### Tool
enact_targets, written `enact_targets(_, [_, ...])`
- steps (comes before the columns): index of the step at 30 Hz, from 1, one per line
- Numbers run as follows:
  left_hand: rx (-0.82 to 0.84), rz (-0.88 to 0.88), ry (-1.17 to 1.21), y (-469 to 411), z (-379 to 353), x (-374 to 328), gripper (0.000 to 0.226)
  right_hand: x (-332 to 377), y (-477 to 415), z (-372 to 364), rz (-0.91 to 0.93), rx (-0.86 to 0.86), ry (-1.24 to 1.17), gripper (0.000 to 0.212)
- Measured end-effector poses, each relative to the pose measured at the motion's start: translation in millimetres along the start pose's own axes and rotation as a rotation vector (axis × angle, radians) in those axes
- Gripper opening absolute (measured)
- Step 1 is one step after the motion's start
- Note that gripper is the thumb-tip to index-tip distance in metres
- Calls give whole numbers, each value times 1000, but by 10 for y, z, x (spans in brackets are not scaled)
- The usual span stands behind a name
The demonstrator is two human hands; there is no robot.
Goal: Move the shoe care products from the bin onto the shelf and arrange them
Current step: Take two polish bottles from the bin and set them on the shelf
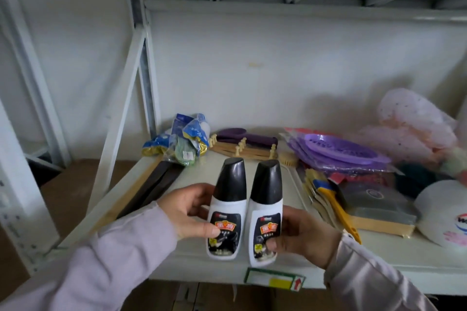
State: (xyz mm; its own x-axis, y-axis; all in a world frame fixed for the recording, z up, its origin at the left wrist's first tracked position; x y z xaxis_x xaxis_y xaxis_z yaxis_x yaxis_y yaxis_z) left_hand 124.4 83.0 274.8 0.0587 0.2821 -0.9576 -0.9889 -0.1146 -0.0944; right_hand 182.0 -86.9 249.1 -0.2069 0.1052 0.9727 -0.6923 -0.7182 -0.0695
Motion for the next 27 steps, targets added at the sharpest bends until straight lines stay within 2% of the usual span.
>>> enact_targets(2, [-22, 8, -5, -145, 90, -80, 61, 74, -163, 87, 5, -50, 28, 33])
enact_targets(4, [-61, 5, -25, -277, 182, -140, 61, 120, -340, 156, -7, -94, 71, 39])
enact_targets(9, [-185, 71, -122, -587, 360, -70, 52, 170, -798, 284, 40, -227, 218, 38])
enact_targets(12, [-247, 100, -189, -736, 430, 21, 57, 108, -1015, 301, 7, -290, 270, 37])
enact_targets(18, [-388, 138, -285, -933, 517, 166, 58, -105, -1330, 298, -62, -459, 290, 31])
enact_targets(22, [-514, 136, -276, -1044, 561, 273, 58, -198, -1449, 247, -114, -563, 258, 34])
enact_targets(27, [-580, 156, -261, -1137, 582, 355, 55, -236, -1542, 187, -132, -591, 310, 24])
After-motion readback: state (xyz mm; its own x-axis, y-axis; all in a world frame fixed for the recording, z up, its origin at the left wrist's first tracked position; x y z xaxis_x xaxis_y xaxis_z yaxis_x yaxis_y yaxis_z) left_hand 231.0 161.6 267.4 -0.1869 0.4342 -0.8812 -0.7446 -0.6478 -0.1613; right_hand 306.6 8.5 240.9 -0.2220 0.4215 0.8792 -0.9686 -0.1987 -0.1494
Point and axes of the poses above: each hand's wrist, its own y-axis away from the middle knuckle, its own z-axis out of the back of the hand, x = y × z, the point moved 8 cm from there along -y, towards the middle knuckle, and after that the axes turned 7 degrees about -x, right-handed, at the moved point
